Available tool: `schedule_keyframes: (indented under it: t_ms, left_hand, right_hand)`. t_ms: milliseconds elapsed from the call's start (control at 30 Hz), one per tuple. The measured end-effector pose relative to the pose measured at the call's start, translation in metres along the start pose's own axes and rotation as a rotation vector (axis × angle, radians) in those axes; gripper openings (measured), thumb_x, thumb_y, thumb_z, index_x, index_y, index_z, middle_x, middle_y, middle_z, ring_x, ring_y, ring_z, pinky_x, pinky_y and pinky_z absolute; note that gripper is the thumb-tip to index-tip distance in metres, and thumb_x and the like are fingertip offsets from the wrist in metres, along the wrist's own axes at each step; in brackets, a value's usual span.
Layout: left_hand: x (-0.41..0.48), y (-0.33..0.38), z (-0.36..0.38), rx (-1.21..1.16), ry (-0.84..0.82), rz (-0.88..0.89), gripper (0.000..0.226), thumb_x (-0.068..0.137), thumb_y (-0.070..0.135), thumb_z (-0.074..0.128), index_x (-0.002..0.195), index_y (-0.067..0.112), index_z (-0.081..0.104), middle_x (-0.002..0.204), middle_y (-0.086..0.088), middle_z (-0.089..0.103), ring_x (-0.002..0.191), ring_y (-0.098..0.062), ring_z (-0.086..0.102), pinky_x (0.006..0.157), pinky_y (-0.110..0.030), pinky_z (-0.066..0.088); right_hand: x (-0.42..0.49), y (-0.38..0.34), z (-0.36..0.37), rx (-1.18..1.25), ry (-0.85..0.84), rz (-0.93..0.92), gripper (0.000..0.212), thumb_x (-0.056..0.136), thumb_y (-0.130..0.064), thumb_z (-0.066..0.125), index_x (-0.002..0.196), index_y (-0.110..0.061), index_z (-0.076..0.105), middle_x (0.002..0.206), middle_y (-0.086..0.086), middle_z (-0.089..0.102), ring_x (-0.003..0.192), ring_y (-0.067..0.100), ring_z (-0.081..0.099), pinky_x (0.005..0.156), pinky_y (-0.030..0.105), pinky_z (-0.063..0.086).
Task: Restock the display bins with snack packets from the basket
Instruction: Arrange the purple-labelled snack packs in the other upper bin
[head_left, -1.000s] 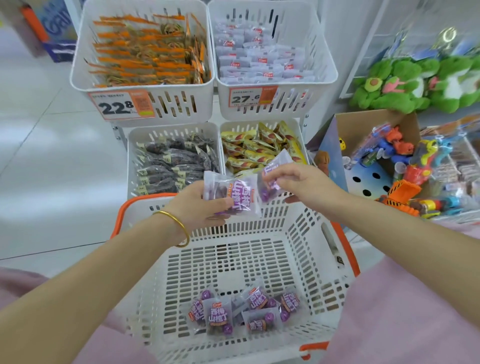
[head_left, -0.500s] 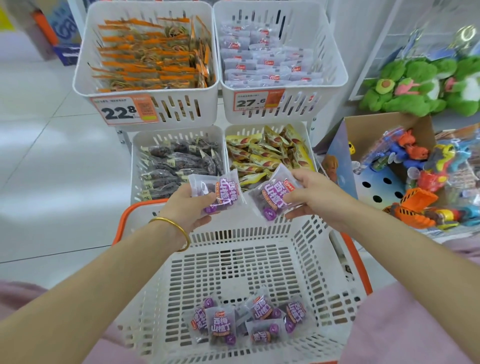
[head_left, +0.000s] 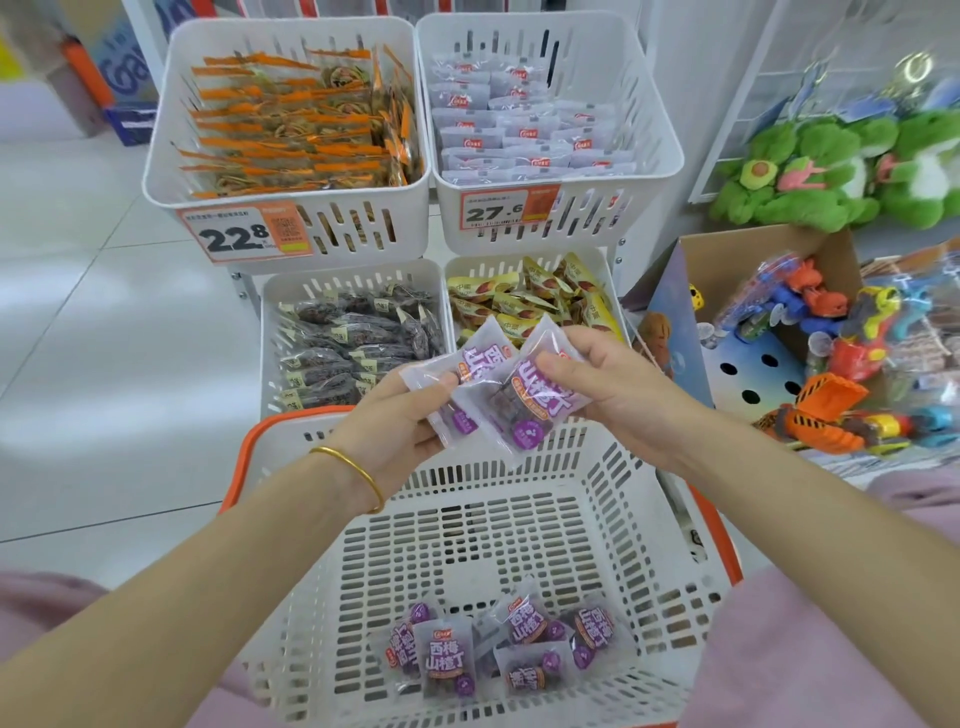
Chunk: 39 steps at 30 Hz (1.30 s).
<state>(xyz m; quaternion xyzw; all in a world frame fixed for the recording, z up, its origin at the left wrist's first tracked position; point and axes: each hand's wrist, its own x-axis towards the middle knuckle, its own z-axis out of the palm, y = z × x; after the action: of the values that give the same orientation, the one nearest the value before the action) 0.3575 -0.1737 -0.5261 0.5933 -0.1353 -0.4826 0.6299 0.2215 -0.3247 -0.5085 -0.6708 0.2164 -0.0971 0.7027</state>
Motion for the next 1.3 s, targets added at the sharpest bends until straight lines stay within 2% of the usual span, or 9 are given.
schedule_keyframes:
  t_ms: [200, 400, 533, 667, 833, 933, 1000, 1167, 1300]
  left_hand:
    - [-0.004, 0.009, 0.002, 0.053, -0.186, -0.018, 0.053, 0.085, 0.044, 0.057, 0.130, 0.017, 0.054, 0.121, -0.009, 0.064, 0.106, -0.025, 0.062, 0.082, -0.030, 0.054]
    - [-0.007, 0.012, 0.018, 0.214, -0.275, 0.214, 0.044, 0.074, 0.012, 0.066, 0.117, 0.008, 0.060, 0.114, -0.021, 0.065, 0.101, -0.030, 0.064, 0.084, -0.040, 0.055]
    - [0.011, 0.047, 0.032, 0.276, -0.268, 0.308, 0.039, 0.075, 0.011, 0.073, 0.110, 0.022, 0.064, 0.108, -0.012, 0.069, 0.100, -0.028, 0.066, 0.085, -0.044, 0.055]
    - [0.056, 0.090, 0.064, 0.534, -0.152, 0.479, 0.046, 0.074, 0.022, 0.078, 0.116, 0.020, 0.058, 0.113, 0.001, 0.066, 0.106, -0.016, 0.062, 0.089, -0.036, 0.052]
    - [0.127, 0.154, 0.107, 0.753, 0.024, 0.625, 0.065, 0.087, 0.021, 0.064, 0.142, 0.012, 0.030, 0.132, 0.003, 0.043, 0.123, -0.010, 0.042, 0.088, -0.010, 0.041]
    - [0.179, 0.186, 0.107, 1.160, 0.169, 0.700, 0.061, 0.093, 0.028, 0.054, 0.145, 0.010, 0.027, 0.150, -0.008, 0.030, 0.138, -0.021, 0.027, 0.110, -0.027, 0.024]
    - [0.210, 0.198, 0.103, 1.432, 0.221, 0.664, 0.060, 0.096, 0.034, 0.046, 0.146, 0.010, 0.024, 0.155, -0.012, 0.019, 0.143, -0.024, 0.014, 0.114, -0.034, 0.013]
    - [0.256, 0.206, 0.096, 1.800, 0.265, 0.490, 0.062, 0.097, 0.052, 0.019, 0.150, 0.021, 0.008, 0.158, -0.005, -0.005, 0.145, -0.023, -0.008, 0.115, -0.048, 0.002]
    - [0.271, 0.198, 0.083, 1.903, 0.255, 0.475, 0.064, 0.095, 0.055, 0.011, 0.150, 0.025, -0.005, 0.158, -0.004, -0.011, 0.144, -0.022, -0.013, 0.115, -0.049, -0.002]
  right_hand:
    - [-0.004, -0.002, 0.001, 0.133, -0.049, 0.035, 0.030, 0.089, -0.015, 0.055, 0.118, -0.010, 0.055, 0.098, 0.006, 0.066, 0.077, 0.014, 0.066, 0.062, 0.025, 0.054]
    - [-0.005, -0.005, 0.005, 0.115, 0.022, -0.022, 0.062, 0.079, -0.028, 0.063, 0.137, -0.028, 0.040, 0.124, 0.003, 0.059, 0.096, 0.024, 0.067, 0.068, 0.035, 0.057]
    - [0.007, -0.041, -0.027, 0.088, -0.169, 0.010, 0.066, 0.079, -0.016, 0.073, 0.138, -0.018, 0.042, 0.126, 0.013, 0.060, 0.109, 0.036, 0.062, 0.087, 0.046, 0.053]
    - [0.032, -0.086, -0.069, 0.038, 0.003, -0.066, 0.056, 0.075, 0.003, 0.069, 0.126, -0.015, 0.051, 0.109, 0.004, 0.067, 0.085, 0.019, 0.069, 0.064, 0.035, 0.059]
    - [0.087, -0.146, -0.129, -0.278, 0.312, -0.392, 0.051, 0.078, 0.012, 0.066, 0.110, -0.023, 0.048, 0.108, -0.010, 0.056, 0.081, 0.007, 0.062, 0.053, 0.031, 0.058]
    - [0.141, -0.178, -0.156, -0.727, 0.499, -0.552, 0.050, 0.077, 0.004, 0.065, 0.118, -0.021, 0.049, 0.100, -0.014, 0.053, 0.086, 0.012, 0.059, 0.069, 0.036, 0.055]
    - [0.183, -0.189, -0.165, -0.996, 0.548, -0.579, 0.055, 0.079, -0.002, 0.061, 0.128, -0.023, 0.048, 0.116, -0.006, 0.057, 0.105, 0.021, 0.056, 0.084, 0.038, 0.048]
    - [0.264, -0.187, -0.172, -1.485, 0.486, -0.437, 0.046, 0.086, -0.002, 0.051, 0.127, -0.022, 0.049, 0.126, 0.005, 0.055, 0.113, 0.030, 0.053, 0.083, 0.037, 0.047]
    - [0.297, -0.167, -0.177, -1.413, 0.222, -0.255, 0.045, 0.090, -0.002, 0.048, 0.132, -0.017, 0.046, 0.133, 0.009, 0.051, 0.118, 0.029, 0.050, 0.092, 0.032, 0.041]
